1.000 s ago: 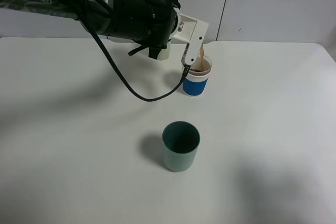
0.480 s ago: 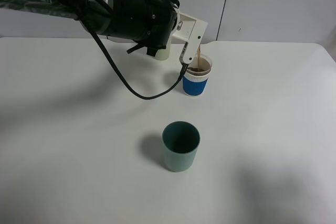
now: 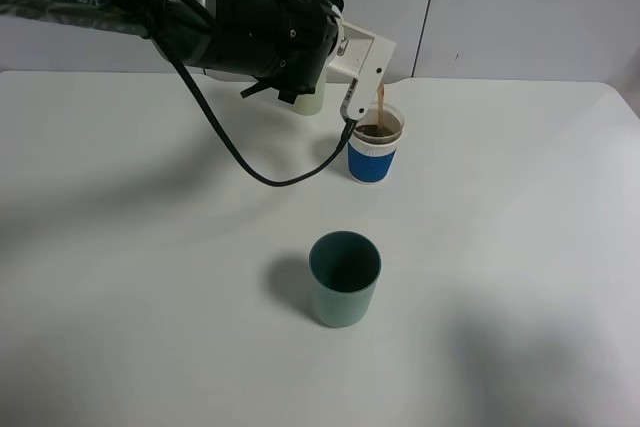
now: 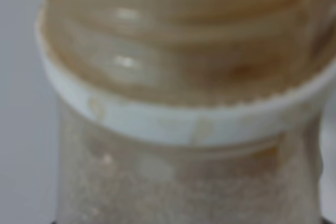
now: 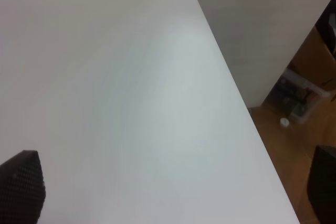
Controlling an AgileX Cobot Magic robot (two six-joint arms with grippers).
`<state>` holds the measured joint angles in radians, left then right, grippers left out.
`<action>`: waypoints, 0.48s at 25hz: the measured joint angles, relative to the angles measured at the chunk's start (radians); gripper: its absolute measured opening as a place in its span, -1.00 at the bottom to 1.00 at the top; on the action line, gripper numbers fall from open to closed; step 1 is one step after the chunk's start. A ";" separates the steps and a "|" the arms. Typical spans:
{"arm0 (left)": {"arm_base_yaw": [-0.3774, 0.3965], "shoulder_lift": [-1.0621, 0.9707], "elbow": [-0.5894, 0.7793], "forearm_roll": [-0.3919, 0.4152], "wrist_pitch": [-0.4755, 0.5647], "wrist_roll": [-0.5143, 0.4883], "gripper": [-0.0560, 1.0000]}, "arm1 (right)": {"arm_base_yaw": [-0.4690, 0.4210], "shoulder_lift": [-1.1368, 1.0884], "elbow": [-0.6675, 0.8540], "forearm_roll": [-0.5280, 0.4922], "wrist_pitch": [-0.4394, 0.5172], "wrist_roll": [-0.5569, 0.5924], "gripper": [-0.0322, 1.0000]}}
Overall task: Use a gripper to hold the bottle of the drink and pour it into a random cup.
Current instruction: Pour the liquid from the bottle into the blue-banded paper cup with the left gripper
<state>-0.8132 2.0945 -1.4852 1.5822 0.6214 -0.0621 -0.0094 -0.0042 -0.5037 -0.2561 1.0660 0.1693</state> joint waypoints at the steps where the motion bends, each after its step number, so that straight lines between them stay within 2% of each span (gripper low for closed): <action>1: 0.000 0.000 0.000 0.007 0.000 -0.001 -0.25 | 0.000 0.000 0.000 0.000 0.000 0.000 1.00; 12: -0.007 0.000 0.000 0.047 0.002 -0.010 -0.25 | 0.000 0.000 0.000 0.000 0.000 0.000 1.00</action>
<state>-0.8204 2.0945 -1.4852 1.6295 0.6236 -0.0723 -0.0094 -0.0042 -0.5037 -0.2561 1.0660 0.1693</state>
